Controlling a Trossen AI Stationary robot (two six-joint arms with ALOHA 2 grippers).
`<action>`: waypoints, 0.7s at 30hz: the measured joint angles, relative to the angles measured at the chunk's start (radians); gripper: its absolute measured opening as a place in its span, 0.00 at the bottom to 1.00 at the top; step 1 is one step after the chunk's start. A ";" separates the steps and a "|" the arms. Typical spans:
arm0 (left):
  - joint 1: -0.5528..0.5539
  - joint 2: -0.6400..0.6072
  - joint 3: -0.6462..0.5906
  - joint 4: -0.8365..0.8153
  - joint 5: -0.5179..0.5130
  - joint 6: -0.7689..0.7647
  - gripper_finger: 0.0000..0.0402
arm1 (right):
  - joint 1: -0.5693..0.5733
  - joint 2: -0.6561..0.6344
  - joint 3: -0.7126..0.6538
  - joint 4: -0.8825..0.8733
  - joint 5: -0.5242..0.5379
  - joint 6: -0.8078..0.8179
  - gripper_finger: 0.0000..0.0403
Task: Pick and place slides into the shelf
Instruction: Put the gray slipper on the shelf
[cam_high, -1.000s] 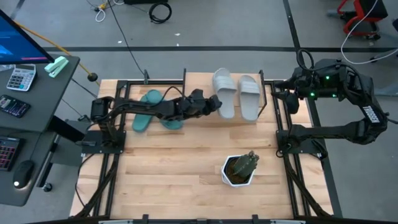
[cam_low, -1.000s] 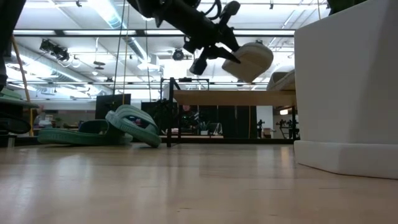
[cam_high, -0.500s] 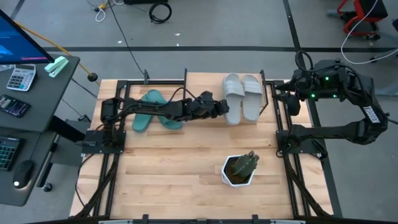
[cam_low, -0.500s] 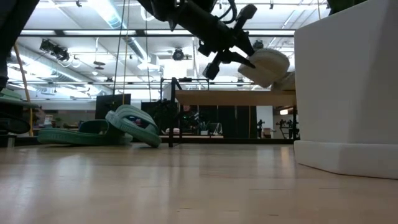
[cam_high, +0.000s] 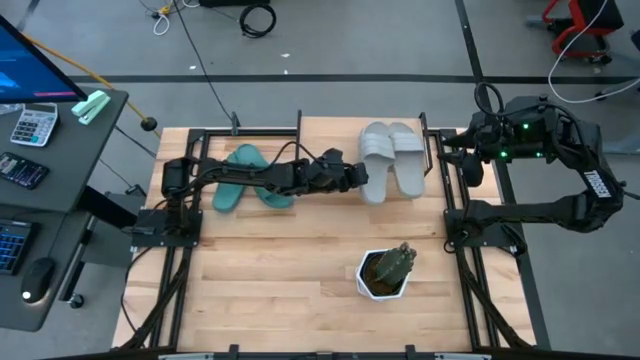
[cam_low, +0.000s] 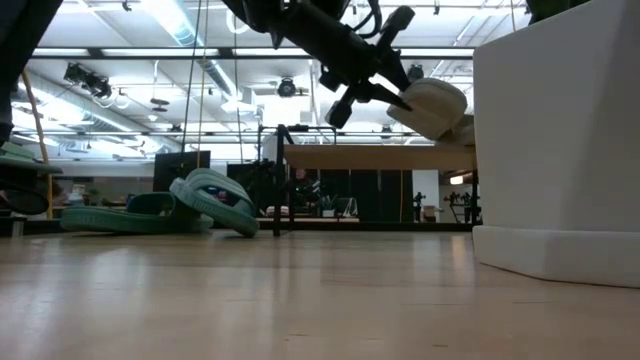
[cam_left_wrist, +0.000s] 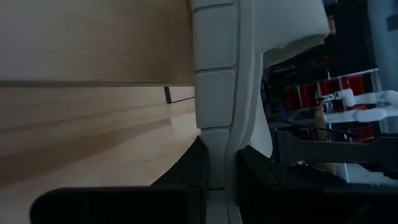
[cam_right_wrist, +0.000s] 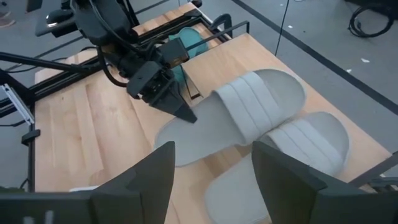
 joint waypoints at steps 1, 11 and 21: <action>0.001 0.000 0.000 -0.002 -0.001 -0.001 0.13 | 0.000 0.000 0.000 0.000 -0.001 0.000 0.55; 0.013 0.000 0.000 -0.003 -0.003 -0.004 0.13 | 0.000 0.000 0.000 0.000 -0.001 0.008 0.55; 0.037 0.000 0.000 -0.003 -0.006 0.010 0.13 | 0.000 0.000 0.000 0.000 -0.001 0.010 0.55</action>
